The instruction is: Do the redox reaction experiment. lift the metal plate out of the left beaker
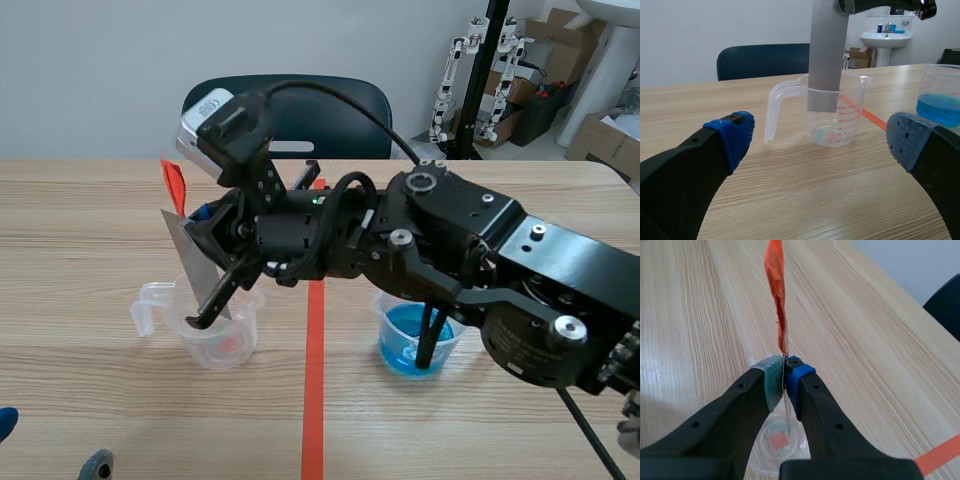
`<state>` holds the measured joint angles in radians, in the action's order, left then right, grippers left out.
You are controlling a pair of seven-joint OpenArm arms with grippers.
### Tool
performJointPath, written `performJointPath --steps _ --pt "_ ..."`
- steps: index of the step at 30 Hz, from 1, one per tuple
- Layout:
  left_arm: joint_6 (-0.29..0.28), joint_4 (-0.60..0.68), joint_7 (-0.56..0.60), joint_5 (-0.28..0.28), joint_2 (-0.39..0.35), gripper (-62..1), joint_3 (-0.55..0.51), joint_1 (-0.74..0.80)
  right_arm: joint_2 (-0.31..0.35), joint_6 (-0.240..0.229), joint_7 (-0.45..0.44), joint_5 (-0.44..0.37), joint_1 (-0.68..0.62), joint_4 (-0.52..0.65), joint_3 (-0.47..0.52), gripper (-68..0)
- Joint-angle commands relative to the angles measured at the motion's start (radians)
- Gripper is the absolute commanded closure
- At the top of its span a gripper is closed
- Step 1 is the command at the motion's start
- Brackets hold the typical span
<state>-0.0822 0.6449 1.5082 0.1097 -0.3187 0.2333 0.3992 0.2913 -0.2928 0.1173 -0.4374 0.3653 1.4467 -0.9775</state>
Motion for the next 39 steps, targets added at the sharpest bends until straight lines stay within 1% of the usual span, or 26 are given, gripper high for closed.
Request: performJointPath --steps 1,7,13,15,18,24,30,31,35,39 --pt "-0.005 0.008 0.046 0.003 -0.001 -55.5 -0.007 0.002 -0.001 0.004 0.004 -0.011 0.014 0.047 0.001 -0.6" --pt "-0.005 0.008 0.046 0.003 -0.001 -55.5 -0.007 0.002 0.000 0.008 0.134 -0.017 0.016 0.168 0.001 -0.6" --pt "-0.005 0.008 0.046 0.003 -0.001 -55.5 -0.007 0.002 0.000 0.016 0.235 -0.085 0.031 0.242 0.004 -0.6" --pt "-0.005 0.008 0.046 0.003 -0.001 -55.5 -0.007 0.002 0.000 0.019 0.268 -0.116 0.041 0.259 0.008 -0.6" --pt "-0.005 0.008 0.046 0.003 -0.001 -55.5 -0.007 0.002 0.000 0.041 0.320 -0.182 0.054 0.283 0.039 -0.6" --pt "-0.005 0.008 0.046 0.003 -0.001 -55.5 -0.007 0.002 0.000 0.037 0.398 -0.295 0.089 0.318 0.142 -0.6" --pt "-0.006 0.008 0.046 0.003 -0.001 -55.5 -0.010 0.002 0.000 0.029 0.441 -0.370 0.151 0.318 0.172 -0.6" --pt "-0.006 0.008 0.046 0.003 -0.001 -55.5 -0.010 0.002 0.001 0.027 0.445 -0.389 0.159 0.318 0.172 -0.6" --pt "-0.006 0.008 0.046 0.003 -0.001 -55.5 -0.010 0.002 0.003 -0.043 0.481 -0.466 0.167 0.318 0.172 -0.6" --pt "-0.006 0.008 0.046 0.003 -0.001 -55.5 -0.010 0.002 0.014 -0.050 0.498 -0.477 0.169 0.318 0.172 -0.6"
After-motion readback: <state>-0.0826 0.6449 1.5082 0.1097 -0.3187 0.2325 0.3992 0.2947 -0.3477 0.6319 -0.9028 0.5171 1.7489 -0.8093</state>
